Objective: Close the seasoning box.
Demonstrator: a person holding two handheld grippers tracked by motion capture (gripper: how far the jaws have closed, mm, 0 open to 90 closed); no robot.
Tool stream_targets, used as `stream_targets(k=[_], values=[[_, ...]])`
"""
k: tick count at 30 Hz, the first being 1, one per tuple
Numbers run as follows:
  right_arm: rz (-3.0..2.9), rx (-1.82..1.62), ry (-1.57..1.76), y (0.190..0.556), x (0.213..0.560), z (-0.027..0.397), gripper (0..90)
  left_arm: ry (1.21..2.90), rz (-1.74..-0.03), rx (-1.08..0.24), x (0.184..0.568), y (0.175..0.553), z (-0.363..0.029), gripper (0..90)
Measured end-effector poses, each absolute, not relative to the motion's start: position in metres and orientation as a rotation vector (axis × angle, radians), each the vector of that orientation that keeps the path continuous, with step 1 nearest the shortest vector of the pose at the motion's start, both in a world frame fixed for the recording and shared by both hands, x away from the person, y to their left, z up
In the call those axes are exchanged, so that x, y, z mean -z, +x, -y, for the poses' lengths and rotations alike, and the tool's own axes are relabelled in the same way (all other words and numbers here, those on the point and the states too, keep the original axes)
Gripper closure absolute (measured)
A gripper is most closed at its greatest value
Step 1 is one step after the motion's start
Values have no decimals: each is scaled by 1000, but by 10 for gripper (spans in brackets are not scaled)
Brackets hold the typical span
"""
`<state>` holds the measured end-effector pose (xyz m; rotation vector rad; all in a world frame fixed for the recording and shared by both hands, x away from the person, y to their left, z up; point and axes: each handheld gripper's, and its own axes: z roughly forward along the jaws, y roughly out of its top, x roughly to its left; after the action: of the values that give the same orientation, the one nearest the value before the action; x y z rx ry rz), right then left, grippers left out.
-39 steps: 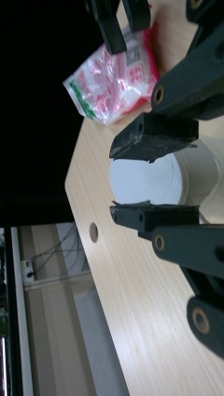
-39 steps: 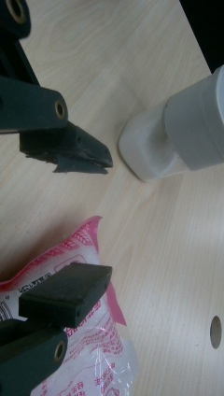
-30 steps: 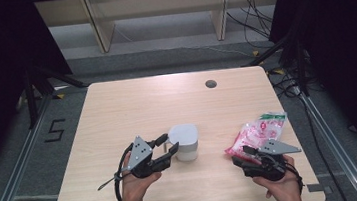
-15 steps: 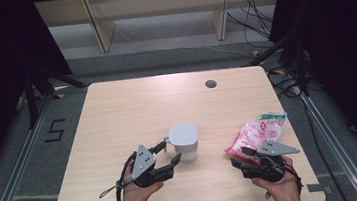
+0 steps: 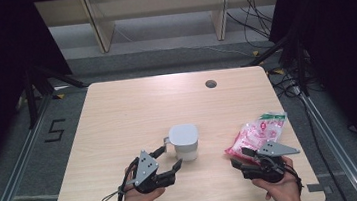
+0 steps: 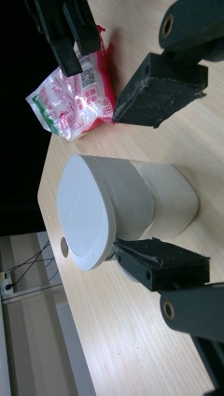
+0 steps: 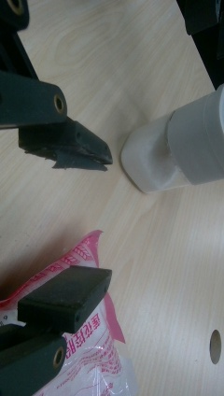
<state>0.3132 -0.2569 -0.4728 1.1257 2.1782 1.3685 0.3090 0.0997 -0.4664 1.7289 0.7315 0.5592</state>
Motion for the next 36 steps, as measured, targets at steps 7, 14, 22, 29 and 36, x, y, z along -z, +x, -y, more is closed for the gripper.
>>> stream_targets(k=[7, 14, 22, 29, 36], values=[[-2183, -1374, 1154, 312, 473, 254, 391, 1746, -744, -551, 470, 303, -99, 295], [-2238, -1357, 1130, 307, 476, 254, 371, 1760, -749, -530, 482, 297, -95, 279], [-2300, -1333, 1076, 296, 480, 255, 363, 1772, -749, -510, 495, 289, -88, 271], [-2333, -1317, 1089, 287, 481, 256, 363, 1786, -734, -500, 499, 283, -83, 260], [-2343, -1306, 1090, 281, 485, 260, 359, 1820, -740, -526, 501, 275, -81, 253]])
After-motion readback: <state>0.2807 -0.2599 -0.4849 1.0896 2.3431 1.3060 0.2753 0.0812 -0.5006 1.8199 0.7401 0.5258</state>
